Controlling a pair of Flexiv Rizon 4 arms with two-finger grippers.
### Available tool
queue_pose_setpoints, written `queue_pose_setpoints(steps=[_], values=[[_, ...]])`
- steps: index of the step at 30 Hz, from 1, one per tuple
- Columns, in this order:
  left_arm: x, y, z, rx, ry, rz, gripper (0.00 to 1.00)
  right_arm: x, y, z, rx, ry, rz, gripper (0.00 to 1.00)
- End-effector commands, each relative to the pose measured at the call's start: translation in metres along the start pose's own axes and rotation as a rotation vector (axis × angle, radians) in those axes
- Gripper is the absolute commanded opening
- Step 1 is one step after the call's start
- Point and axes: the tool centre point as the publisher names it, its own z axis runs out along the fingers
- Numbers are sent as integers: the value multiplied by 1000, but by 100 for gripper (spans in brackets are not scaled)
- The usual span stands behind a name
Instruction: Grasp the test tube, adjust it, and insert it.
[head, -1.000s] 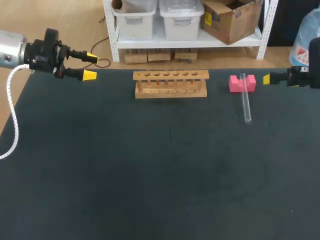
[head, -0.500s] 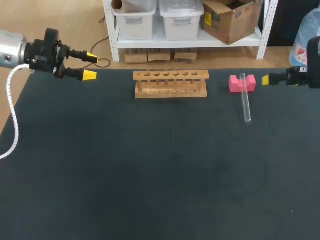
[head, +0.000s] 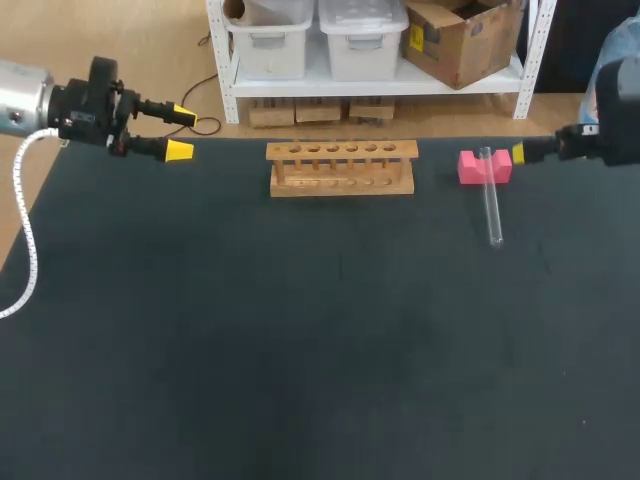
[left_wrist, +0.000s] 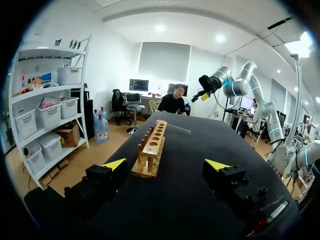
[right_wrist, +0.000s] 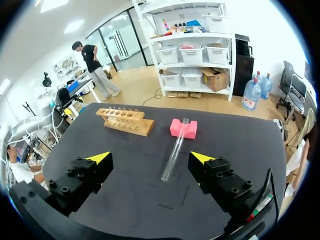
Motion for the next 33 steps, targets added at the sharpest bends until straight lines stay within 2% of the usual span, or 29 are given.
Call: queue_pose_setpoints(steps=[1, 7, 19, 33], values=[[1, 0, 0, 0, -2, 2, 100, 2, 7, -7, 371, -3, -1, 100], [1, 0, 0, 0, -2, 2, 100, -1, 13, -2, 489, 7, -53, 100], [1, 0, 0, 0, -2, 2, 100, 18, 6, 34, 600, 60, -44, 100], [1, 0, 0, 0, -2, 2, 100, 28, -27, 99, 540, 64, -46, 100]])
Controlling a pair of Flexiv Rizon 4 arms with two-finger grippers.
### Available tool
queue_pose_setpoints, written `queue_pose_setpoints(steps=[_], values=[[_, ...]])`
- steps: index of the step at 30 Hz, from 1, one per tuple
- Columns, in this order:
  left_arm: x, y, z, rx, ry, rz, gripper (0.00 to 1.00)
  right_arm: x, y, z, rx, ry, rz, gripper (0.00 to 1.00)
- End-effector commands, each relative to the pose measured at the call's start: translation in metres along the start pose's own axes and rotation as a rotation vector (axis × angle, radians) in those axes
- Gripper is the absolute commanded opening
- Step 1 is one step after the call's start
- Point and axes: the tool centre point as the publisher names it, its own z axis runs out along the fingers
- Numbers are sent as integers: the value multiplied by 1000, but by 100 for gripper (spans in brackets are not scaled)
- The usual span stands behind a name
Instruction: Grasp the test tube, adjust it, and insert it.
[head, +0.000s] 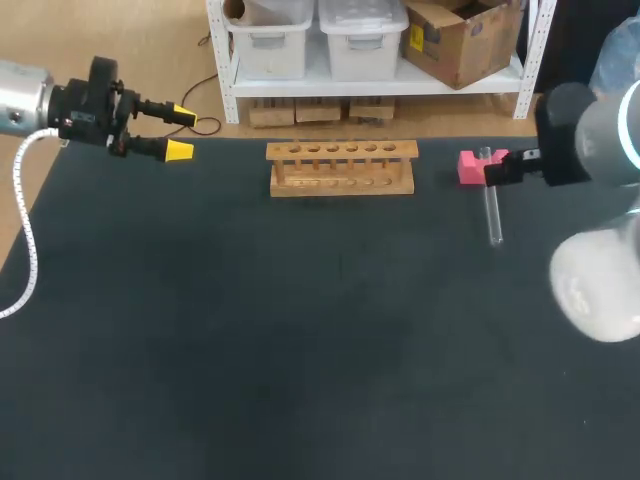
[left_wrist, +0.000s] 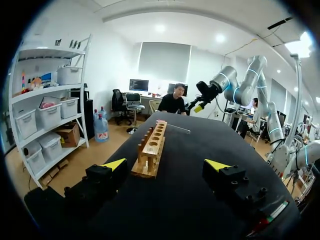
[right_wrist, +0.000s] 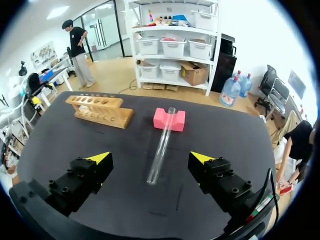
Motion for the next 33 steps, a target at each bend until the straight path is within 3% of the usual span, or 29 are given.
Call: queue_pose_setpoints(steps=[1, 22, 33], values=[[1, 0, 0, -1, -2, 2, 100, 1, -3, 41, 265, -6, -8, 100], [1, 0, 0, -1, -2, 2, 100, 6, -17, 102, 71, 17, -23, 100], [1, 0, 0, -1, -2, 2, 100, 5, -23, 120, 67, 54, -42, 100]])
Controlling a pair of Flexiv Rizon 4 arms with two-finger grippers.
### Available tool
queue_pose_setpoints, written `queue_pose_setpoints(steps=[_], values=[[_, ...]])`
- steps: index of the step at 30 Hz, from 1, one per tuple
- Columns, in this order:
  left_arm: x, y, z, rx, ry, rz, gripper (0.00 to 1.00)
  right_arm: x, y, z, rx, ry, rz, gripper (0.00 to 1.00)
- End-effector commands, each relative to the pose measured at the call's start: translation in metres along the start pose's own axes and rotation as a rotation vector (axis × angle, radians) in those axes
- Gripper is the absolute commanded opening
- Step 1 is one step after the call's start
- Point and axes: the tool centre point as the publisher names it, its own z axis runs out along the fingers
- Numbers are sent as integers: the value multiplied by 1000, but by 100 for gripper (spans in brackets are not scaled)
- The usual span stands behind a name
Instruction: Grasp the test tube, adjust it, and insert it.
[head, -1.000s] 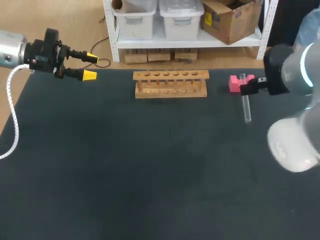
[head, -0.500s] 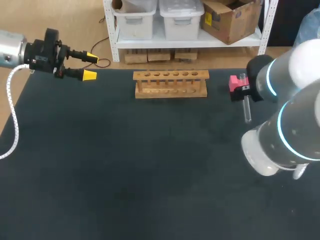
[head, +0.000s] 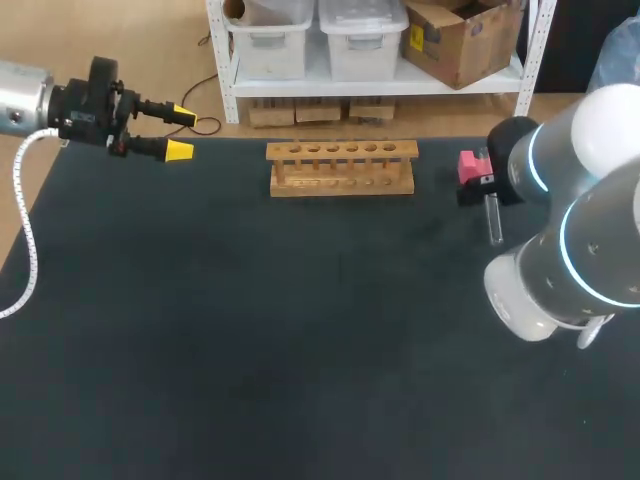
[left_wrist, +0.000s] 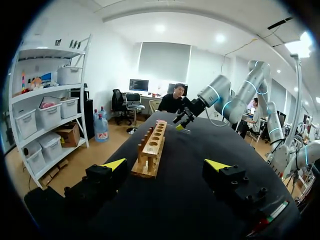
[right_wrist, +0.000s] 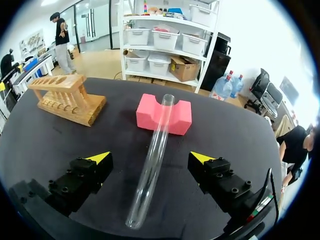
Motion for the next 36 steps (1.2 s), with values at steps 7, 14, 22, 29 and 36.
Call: queue_pose_setpoints(steps=[7, 14, 22, 29, 36], values=[[1, 0, 0, -1, -2, 2, 100, -6, -4, 15, -57, 27, 1, 100], [1, 0, 0, -1, -2, 2, 100, -4, -2, 20, -53, 33, 20, 100], [1, 0, 0, -1, -2, 2, 100, 3, 1, 20, -53, 46, 41, 97], [1, 0, 0, -1, -2, 2, 100, 6, 1, 20, -45, 60, 48, 55], [1, 0, 0, -1, -2, 2, 100, 7, 0, 19, -36, 63, 52, 46]])
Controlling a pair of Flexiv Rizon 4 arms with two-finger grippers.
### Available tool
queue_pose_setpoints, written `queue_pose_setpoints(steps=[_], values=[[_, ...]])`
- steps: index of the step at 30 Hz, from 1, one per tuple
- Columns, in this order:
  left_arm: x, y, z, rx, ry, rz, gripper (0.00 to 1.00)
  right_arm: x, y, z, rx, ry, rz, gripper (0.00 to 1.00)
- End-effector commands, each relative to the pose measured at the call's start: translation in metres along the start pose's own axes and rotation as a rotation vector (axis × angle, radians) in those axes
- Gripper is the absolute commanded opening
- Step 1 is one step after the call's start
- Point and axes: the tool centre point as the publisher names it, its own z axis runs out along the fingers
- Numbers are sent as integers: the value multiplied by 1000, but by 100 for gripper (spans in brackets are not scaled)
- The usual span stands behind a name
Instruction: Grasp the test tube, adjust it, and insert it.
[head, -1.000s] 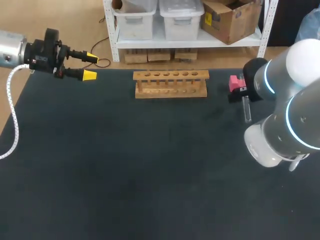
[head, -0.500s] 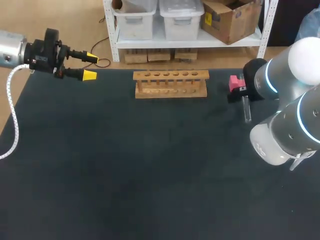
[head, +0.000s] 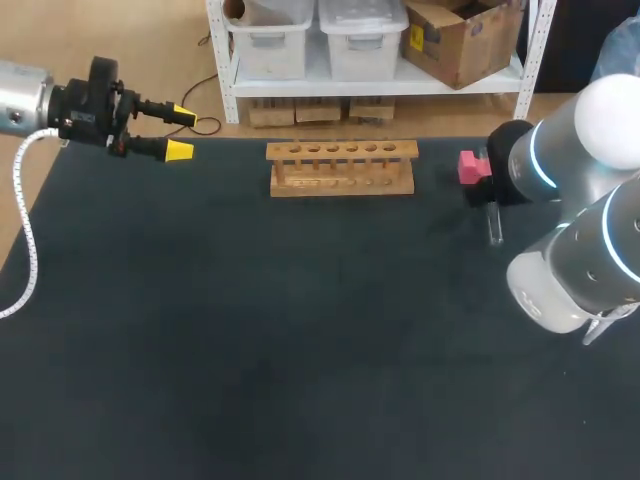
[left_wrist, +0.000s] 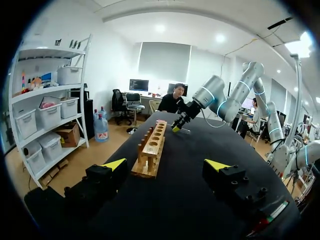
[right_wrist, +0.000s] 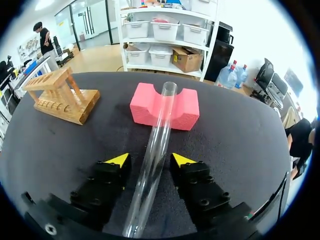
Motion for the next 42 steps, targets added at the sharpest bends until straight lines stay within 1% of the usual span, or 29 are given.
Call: queue_pose_setpoints(steps=[1, 4, 8, 12, 16, 19, 21, 22, 26, 28, 36, 42], values=[[1, 0, 0, -1, -2, 2, 100, 0, 1, -2, 7, 4, 2, 47], [1, 0, 0, -1, -2, 2, 100, 0, 1, -5, 12, 3, 3, 48], [1, 0, 0, -1, -2, 2, 100, 1, 0, -6, 15, 7, 5, 46], [1, 0, 0, -1, -2, 2, 100, 2, 0, -6, 19, 13, 8, 40], [1, 0, 0, -1, -2, 2, 100, 3, -1, -6, 21, 19, 10, 33], [1, 0, 0, -1, -2, 2, 100, 3, 0, -6, 24, 22, 9, 23], [1, 0, 0, -1, -2, 2, 100, 3, 0, -7, 29, 26, 6, 22], [1, 0, 0, -1, -2, 2, 100, 3, 0, -7, 30, 26, 6, 20], [1, 0, 0, -1, -2, 2, 100, 4, 1, -9, 38, 31, 12, 4], [1, 0, 0, -1, -2, 2, 100, 4, 1, -10, 46, 34, 19, 0], [1, 0, 0, -1, -2, 2, 100, 4, 1, -21, 90, 24, 79, 0], [1, 0, 0, -1, -2, 2, 100, -1, 8, -40, 106, -8, 116, 0]])
